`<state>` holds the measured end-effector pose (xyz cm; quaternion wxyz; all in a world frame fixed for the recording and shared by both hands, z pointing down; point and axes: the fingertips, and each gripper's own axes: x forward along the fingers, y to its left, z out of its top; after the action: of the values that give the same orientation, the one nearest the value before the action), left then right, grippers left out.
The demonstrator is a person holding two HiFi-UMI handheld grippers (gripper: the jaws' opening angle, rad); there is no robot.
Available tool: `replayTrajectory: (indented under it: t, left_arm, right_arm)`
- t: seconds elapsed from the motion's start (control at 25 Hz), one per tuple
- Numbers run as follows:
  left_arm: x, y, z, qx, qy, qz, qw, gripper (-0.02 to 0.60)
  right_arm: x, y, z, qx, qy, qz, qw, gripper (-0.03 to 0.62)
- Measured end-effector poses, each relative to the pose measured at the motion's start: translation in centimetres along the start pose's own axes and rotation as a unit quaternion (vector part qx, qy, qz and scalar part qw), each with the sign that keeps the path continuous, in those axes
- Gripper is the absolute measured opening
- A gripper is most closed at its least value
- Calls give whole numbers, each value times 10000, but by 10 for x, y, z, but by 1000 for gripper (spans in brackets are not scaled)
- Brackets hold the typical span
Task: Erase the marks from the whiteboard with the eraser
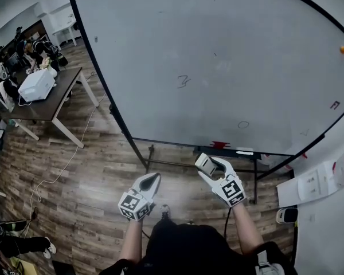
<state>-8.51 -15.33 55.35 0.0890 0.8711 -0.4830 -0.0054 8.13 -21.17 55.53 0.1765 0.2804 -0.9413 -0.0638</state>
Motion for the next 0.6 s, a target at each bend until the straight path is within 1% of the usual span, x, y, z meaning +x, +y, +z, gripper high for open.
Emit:
replayTrajectory:
  t: [0.2,0.36,0.48,0.6]
  left_arm:
    - [15,34,9,-2,91,-141,9999,11]
    - [31,54,19,102,116,-376,9992,11]
    - [42,66,26,154,125,-559,9982,11]
    - [52,75,30,217,170,-778,9966,11]
  right_arm:
    - [32,-24,8,-86,347,-585,9977,256]
    - [49,-46,26,-183,317,-1022,9941,256]
    - [61,-64,53,-435,195,-1382,9893,256]
    - [72,-84,82,-856,209,-1808,9796,256]
